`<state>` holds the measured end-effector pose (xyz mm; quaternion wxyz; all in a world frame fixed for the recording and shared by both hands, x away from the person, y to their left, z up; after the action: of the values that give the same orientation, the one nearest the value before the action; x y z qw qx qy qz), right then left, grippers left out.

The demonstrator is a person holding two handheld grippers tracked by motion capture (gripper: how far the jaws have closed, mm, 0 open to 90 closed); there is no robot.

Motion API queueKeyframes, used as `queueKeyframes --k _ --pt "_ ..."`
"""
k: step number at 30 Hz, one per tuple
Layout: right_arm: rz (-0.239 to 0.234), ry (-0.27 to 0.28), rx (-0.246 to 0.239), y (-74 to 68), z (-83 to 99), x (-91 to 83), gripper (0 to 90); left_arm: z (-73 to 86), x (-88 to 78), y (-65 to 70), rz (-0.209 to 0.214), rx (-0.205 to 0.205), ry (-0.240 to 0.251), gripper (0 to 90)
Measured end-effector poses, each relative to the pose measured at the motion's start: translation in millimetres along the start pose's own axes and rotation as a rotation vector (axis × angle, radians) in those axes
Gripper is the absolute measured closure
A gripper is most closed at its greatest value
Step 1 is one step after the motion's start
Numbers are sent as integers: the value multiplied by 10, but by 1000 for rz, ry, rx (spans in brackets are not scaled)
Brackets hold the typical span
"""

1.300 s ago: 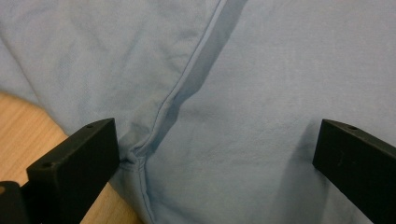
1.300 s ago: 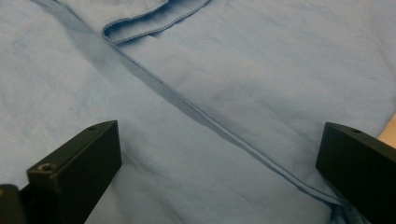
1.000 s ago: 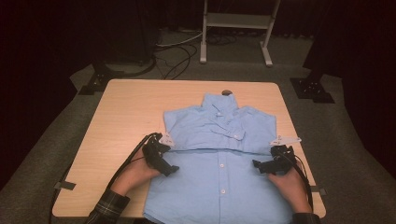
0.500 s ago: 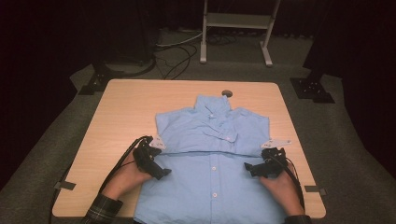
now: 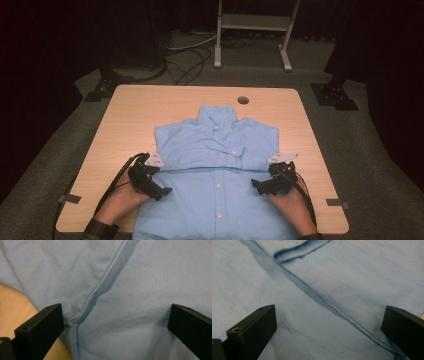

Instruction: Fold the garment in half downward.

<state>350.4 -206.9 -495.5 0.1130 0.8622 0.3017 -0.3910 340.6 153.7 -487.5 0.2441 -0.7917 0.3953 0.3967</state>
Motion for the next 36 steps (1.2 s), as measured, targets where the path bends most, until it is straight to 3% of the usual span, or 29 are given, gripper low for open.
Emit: queueKeyframes --k 4,8,10,12,14,18,26,36 --pt "-16 -12 -10 6 -5 -7 0 -61 -19 -27 -19 -8 17 0" --pt "-25 8 -23 95 -48 -36 0 -206 -67 -100 -38 -16 91 0" --pt "-43 11 -21 135 -80 -27 0 -279 -39 -133 -35 -9 101 0" --pt "-25 6 -39 164 -110 -18 0 -331 26 -154 -38 -2 90 0" --pt "-54 19 -59 156 -144 -5 0 -368 106 -179 -33 -11 102 0" --pt "-70 -30 -104 197 -99 36 0 -327 259 -187 -9 -21 66 0" --pt "-88 -15 -103 224 -60 37 0 -302 247 -192 1 -20 60 0" --pt "-79 -34 -92 -10 -36 25 0 -144 129 -207 -3 -27 28 0"
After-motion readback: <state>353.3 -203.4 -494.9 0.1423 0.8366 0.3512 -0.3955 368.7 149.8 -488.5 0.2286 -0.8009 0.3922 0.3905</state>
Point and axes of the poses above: each handheld gripper's, and its own axes: x roughly forward along the jaws, z roughly out of its underside, y roughly to its right, the point moved 7 cm from there along x, roughly forward along the jaws, and after that the axes turned 3 degrees about -z, right-handed, at the moved point
